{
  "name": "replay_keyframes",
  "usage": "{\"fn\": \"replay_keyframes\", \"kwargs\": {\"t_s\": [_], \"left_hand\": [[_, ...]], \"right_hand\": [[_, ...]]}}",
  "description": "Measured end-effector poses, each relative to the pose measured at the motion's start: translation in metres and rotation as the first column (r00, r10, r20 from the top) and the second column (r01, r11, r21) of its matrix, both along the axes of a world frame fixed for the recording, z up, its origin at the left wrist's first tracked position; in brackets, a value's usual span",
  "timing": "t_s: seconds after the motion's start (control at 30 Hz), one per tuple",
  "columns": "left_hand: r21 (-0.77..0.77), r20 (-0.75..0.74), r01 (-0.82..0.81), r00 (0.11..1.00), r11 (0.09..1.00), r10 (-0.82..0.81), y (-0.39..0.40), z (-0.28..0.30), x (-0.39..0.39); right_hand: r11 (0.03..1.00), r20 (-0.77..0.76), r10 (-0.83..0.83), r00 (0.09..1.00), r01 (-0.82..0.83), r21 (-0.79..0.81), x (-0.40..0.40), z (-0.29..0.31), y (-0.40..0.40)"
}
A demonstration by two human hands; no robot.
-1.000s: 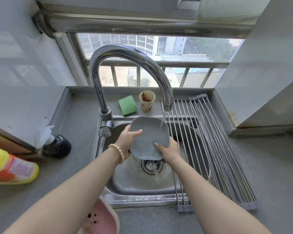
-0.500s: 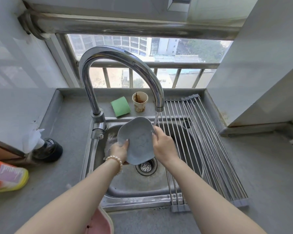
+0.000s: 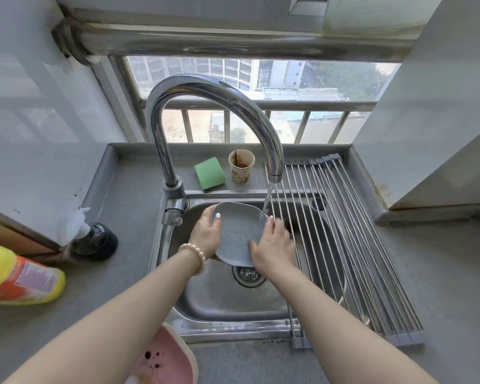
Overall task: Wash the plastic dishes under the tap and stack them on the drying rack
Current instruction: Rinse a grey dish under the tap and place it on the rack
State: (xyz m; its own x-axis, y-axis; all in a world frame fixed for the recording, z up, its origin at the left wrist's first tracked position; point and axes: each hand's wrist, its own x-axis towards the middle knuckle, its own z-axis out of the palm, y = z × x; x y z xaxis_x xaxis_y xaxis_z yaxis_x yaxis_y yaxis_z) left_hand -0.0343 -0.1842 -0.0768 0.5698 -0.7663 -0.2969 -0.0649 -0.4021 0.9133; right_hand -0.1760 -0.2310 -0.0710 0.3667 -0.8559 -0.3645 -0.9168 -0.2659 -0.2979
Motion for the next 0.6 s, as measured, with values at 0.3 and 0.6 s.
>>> {"fn": "replay_keyframes", "kwargs": {"t_s": [0.3, 0.6], "left_hand": [[0.0, -0.511, -0.204, 0.842, 0.979, 0.175, -0.001, 0.009, -0.034], [-0.026, -0.881, -0.376, 0.446, 0.926, 0.156, 0.001, 0.009, -0.036]], "right_hand": [[0.991, -0.196, 0.127, 0.972, -0.132, -0.012, 0.039, 0.023, -0.007], [0.888, 0.331, 0.26, 0.907, -0.359, 0.288, 0.05, 0.025, 0.01]]}}
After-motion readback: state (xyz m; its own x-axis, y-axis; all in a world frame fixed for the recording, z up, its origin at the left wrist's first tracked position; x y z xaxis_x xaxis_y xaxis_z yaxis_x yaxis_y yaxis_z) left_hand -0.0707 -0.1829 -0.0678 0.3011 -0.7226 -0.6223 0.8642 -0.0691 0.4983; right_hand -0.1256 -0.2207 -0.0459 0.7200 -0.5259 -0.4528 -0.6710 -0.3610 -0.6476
